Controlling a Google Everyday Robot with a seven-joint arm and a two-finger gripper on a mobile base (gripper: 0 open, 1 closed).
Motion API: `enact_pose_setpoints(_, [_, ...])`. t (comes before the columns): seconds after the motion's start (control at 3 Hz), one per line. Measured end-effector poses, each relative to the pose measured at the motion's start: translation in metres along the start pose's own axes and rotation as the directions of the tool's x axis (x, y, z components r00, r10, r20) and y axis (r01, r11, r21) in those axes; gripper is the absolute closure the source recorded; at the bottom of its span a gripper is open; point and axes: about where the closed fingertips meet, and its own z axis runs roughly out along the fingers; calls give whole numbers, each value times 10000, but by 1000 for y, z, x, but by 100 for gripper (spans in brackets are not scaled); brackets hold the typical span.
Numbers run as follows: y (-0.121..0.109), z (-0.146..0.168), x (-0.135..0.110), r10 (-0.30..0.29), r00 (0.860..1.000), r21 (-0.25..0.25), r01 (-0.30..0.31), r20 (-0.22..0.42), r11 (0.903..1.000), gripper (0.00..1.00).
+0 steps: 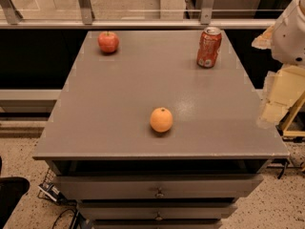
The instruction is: Knock coke can over
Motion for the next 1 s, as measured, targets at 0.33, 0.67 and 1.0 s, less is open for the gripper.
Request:
enact_pose_setpoints(0.33, [0, 0, 0, 0, 10000, 2, 0, 1, 10000, 0])
enact_pose_setpoints(0.67, [-20, -2, 6, 567, 9968, 649, -603, 554, 9961, 0])
enact_pose_setpoints(1.0, [-62, 6, 20, 1578, 9685, 1496, -1879, 1924, 9707, 0])
